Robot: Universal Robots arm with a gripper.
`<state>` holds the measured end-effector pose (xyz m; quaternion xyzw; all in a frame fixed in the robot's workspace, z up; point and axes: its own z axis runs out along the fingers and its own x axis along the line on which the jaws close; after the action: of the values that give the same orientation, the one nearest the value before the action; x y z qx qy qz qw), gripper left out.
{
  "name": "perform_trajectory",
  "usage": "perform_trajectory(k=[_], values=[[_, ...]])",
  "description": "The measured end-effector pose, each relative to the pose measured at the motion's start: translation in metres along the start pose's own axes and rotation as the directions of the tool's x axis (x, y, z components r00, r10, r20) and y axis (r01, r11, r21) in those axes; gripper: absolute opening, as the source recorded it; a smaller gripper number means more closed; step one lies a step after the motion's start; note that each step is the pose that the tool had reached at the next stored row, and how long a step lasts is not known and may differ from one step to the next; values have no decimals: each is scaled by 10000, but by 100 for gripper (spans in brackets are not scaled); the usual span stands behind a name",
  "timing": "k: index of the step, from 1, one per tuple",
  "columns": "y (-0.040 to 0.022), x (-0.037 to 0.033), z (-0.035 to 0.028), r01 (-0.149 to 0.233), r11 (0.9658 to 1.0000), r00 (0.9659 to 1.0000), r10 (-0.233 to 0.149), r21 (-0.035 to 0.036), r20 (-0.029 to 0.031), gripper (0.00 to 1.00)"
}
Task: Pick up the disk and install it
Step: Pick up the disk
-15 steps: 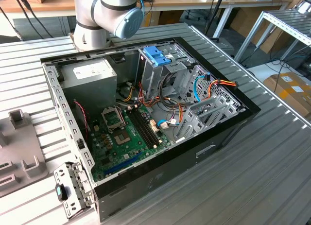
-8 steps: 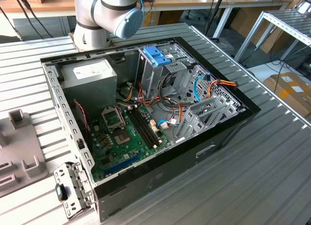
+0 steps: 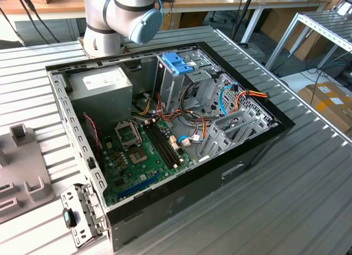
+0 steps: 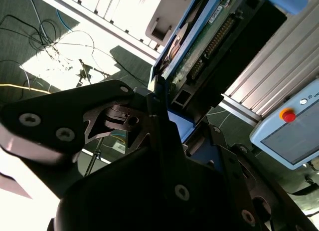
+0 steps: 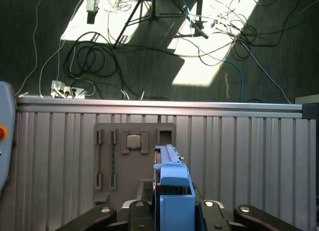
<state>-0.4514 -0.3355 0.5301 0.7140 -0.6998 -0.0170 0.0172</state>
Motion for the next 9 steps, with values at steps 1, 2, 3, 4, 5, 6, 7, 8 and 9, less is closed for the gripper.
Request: perform_trajectory(k=[1,2,3,4,5,6,7,8,9], values=[[-4,0,0,0,10000,10000,0,1,0,37],[-7,0,0,0,10000,10000,0,1,0,37],[-13,0,-1,0,10000,10000,0,0,0,37],[-17,0,0,0,10000,10000,0,2,0,37],[-20,0,-1,0,10000,10000,0,0,0,37],[-26,1,-1,0,10000,10000,0,0,0,37],[-33,1,-1,0,10000,10000,0,1,0,37],[-38,1,-1,0,10000,10000,0,1,0,37],[-42,1,-2,0,10000,10000,0,0,0,37]])
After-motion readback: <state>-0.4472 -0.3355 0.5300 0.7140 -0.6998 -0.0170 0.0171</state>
